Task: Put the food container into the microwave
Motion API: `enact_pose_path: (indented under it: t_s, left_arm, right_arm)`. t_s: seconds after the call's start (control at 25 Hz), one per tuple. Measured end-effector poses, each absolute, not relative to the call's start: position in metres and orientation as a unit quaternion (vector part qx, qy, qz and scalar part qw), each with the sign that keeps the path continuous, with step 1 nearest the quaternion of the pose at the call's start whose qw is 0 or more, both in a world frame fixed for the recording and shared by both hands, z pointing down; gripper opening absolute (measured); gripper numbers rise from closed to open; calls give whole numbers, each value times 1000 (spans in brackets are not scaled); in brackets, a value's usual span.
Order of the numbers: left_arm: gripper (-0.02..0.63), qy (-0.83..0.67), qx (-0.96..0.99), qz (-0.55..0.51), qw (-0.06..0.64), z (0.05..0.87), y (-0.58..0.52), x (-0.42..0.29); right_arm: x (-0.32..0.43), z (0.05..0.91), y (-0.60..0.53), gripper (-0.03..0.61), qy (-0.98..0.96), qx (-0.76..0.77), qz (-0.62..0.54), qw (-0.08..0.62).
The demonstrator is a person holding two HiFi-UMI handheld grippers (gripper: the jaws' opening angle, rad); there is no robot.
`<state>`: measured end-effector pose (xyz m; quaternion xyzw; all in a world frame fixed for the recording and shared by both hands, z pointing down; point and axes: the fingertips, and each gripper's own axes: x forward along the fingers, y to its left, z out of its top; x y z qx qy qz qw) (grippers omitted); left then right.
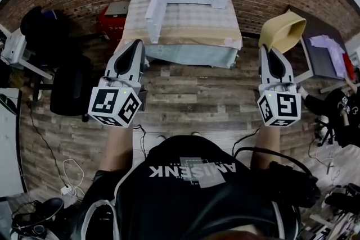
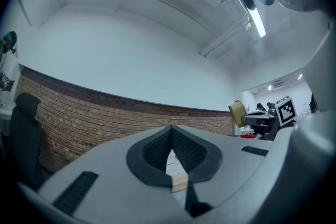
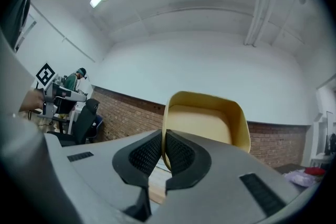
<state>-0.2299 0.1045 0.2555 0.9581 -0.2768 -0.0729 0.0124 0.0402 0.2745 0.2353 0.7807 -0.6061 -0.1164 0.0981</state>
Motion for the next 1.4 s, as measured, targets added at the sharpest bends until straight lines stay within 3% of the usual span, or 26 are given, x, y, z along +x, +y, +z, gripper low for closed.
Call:
enact_pose_path:
  t_s: [1.4]
  left_arm:
    - [11,-295,955,-31,15,285,148,-129]
  right_arm:
    - [127,263,299,48,-655,742,-115,81]
